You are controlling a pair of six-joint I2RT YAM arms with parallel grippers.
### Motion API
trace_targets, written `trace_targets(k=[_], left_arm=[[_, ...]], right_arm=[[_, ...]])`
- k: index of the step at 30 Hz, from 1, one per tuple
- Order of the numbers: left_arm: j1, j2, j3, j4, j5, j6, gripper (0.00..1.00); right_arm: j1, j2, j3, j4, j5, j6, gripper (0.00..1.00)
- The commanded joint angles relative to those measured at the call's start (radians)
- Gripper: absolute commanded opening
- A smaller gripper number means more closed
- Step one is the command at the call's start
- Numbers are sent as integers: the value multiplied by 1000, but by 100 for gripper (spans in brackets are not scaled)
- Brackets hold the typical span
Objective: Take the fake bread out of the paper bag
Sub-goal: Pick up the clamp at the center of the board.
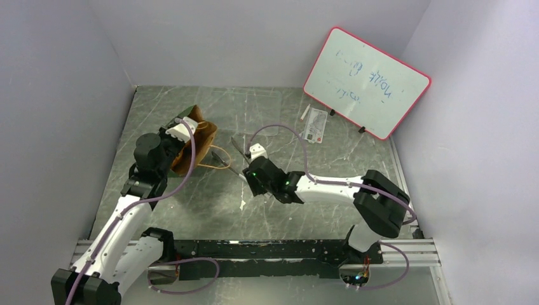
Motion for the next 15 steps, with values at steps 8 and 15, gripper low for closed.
trace_targets(k=[8,15], left_arm=[[-21,-38,-32,-40,68,-77,7],[-23,-58,-34,-57,56,-101,7]], right_arm=[[37,70,-42,129,60,-59,58],[37,179,7,182,121,-98,64]])
